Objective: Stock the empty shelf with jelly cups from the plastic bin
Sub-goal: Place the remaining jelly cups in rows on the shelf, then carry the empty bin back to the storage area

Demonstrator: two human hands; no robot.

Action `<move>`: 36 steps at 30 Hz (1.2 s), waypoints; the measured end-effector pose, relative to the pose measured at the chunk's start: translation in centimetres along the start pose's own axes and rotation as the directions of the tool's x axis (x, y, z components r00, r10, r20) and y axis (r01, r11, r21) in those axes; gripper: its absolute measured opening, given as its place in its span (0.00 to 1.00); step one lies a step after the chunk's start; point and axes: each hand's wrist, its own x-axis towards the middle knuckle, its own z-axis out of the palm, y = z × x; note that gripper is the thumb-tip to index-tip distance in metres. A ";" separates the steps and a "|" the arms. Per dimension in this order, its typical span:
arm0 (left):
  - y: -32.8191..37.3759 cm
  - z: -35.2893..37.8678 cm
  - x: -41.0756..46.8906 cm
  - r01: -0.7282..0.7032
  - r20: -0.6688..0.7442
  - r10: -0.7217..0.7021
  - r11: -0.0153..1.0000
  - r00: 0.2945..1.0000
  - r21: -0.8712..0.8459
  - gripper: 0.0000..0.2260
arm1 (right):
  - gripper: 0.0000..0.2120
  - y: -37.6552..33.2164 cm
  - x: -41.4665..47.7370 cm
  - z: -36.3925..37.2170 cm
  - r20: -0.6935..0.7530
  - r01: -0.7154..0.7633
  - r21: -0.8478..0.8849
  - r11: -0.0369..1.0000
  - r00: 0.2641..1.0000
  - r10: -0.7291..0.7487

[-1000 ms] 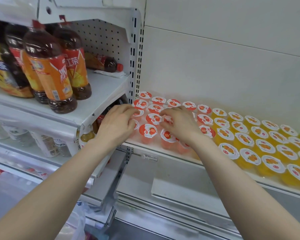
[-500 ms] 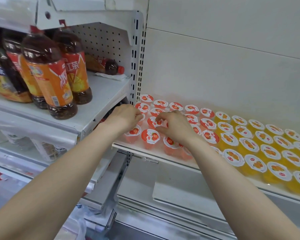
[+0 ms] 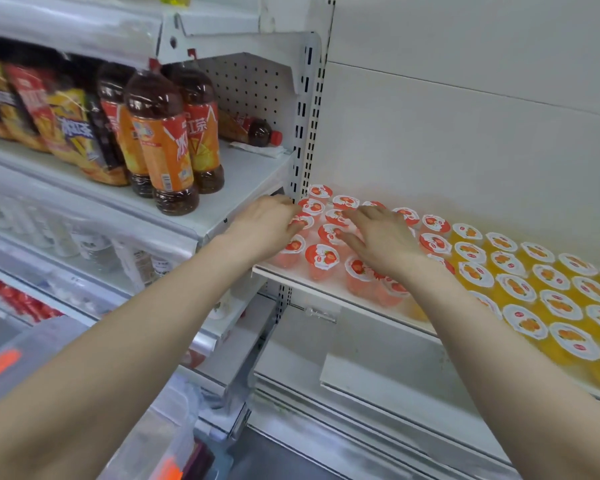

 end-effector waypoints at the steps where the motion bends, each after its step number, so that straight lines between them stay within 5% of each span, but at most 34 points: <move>1: 0.3 -0.3 -0.7 0.007 -0.017 -0.006 1.000 1.000 0.012 0.18 | 0.24 -0.1 -0.3 -0.2 -0.003 0.016 -0.019 1.000 1.000 -0.016; 10: 2.9 -1.8 -10.3 0.132 -0.186 -0.108 0.984 0.977 0.123 0.17 | 0.22 -2.3 -5.2 -1.6 -0.157 0.247 -0.016 0.969 0.956 -0.246; 20: -0.1 1.7 -28.9 0.549 -0.267 -0.510 0.830 0.818 0.097 0.18 | 0.19 -13.3 -10.9 3.0 -0.327 0.627 0.055 0.777 0.747 -0.580; 27: -5.2 4.9 -40.6 0.831 -0.213 -0.810 0.557 0.547 0.015 0.21 | 0.20 -24.2 -9.5 9.7 -0.123 0.696 0.219 0.684 0.715 -0.688; 36: -14.2 9.7 -46.6 0.964 0.152 -0.955 0.236 0.254 -0.125 0.36 | 0.33 -34.7 -4.0 19.2 0.340 0.419 0.354 0.836 0.775 -0.532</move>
